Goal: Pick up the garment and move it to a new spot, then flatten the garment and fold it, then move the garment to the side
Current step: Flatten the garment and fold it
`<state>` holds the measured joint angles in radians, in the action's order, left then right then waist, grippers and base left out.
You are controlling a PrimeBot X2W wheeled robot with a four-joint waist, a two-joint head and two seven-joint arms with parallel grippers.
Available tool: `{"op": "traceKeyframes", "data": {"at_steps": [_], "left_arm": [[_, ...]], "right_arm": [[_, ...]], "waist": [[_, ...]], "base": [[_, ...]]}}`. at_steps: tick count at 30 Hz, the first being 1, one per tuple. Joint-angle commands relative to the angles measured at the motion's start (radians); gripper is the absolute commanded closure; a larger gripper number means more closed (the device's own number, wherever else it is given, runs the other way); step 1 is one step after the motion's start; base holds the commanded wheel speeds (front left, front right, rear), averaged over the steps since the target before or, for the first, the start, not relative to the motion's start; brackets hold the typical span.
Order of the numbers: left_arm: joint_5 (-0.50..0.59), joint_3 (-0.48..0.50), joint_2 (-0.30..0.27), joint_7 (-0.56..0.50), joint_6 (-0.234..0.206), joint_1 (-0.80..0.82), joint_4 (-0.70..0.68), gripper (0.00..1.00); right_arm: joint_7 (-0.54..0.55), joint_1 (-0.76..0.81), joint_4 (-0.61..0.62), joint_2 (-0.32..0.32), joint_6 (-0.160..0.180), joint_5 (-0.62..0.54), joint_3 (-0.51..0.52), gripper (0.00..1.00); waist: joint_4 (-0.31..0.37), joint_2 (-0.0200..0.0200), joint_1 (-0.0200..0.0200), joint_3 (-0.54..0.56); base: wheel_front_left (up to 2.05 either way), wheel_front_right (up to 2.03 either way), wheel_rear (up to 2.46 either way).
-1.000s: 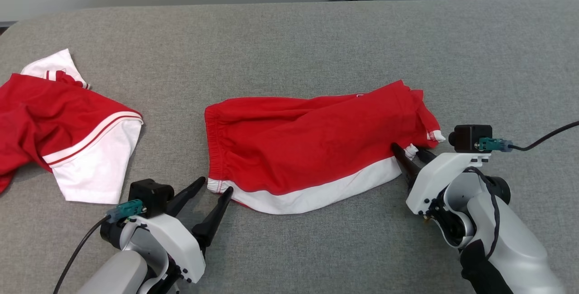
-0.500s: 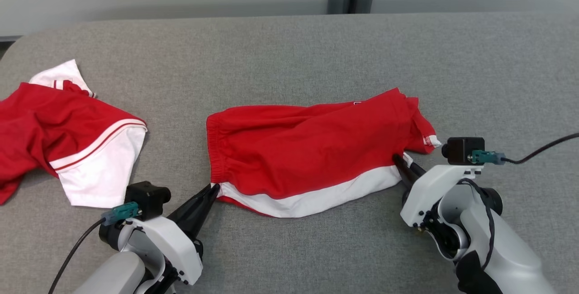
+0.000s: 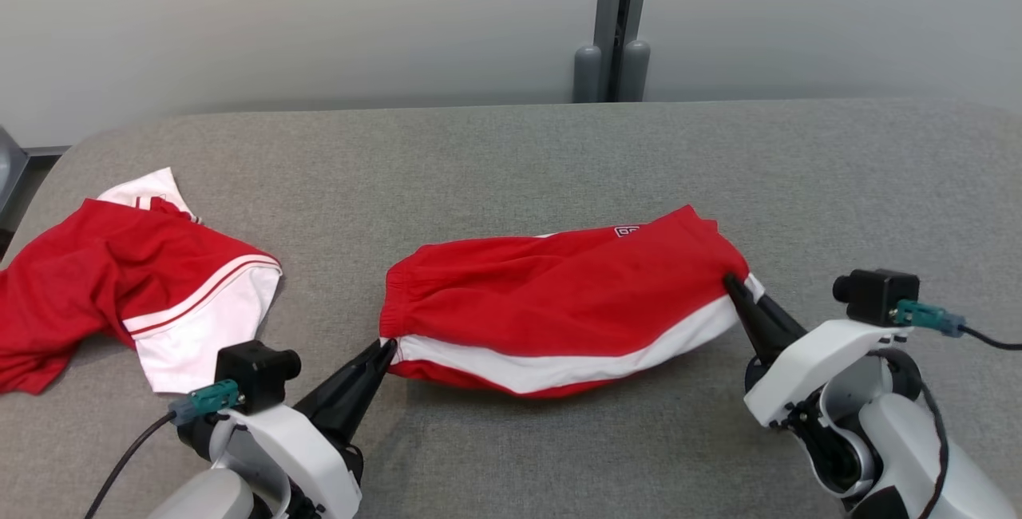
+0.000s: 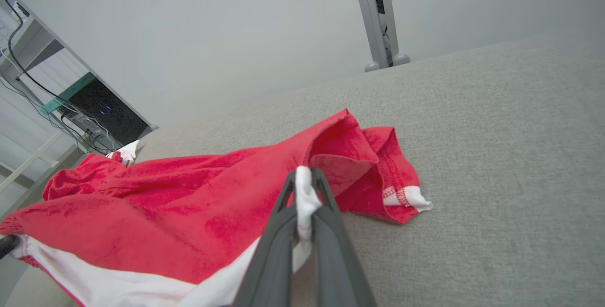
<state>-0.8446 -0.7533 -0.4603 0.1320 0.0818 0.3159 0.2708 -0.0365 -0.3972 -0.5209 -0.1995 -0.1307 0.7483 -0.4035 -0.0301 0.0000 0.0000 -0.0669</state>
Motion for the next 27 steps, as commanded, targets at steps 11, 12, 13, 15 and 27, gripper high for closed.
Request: {"op": "traceKeyframes", "data": {"at_steps": [11,12,13,15,27], "left_arm": [[0.052,0.043,-0.035,-0.052,0.010,0.266,0.031,1.00],[0.052,0.051,-0.039,-0.056,0.017,0.306,0.052,1.00],[0.055,0.058,-0.047,-0.056,0.023,0.349,0.071,1.00],[0.049,0.071,-0.056,-0.057,0.034,0.429,0.108,1.00],[0.011,-0.026,-0.151,-0.048,0.049,0.919,0.228,1.00]], "right_arm": [[-0.009,-0.141,0.097,-0.014,0.000,-0.112,0.046,1.00],[-0.011,-0.172,0.092,-0.011,0.000,-0.135,0.050,1.00],[-0.009,-0.206,0.090,-0.002,0.000,-0.154,0.047,1.00],[-0.009,-0.278,0.086,0.023,0.000,-0.175,0.040,1.00],[-0.071,-0.792,-0.066,0.070,0.000,-0.229,0.044,1.00]], "waist": [[0.034,0.0000,0.0000,-0.083],[0.039,0.0000,0.0000,-0.100],[0.045,0.0000,0.0000,-0.121],[0.056,0.0000,0.0000,-0.164],[0.092,0.0000,0.0000,-0.395]], "base": [[0.00,0.00,0.00],[0.00,0.00,0.00],[0.00,0.00,0.00],[0.00,0.00,0.00],[0.00,0.00,0.00]]}}
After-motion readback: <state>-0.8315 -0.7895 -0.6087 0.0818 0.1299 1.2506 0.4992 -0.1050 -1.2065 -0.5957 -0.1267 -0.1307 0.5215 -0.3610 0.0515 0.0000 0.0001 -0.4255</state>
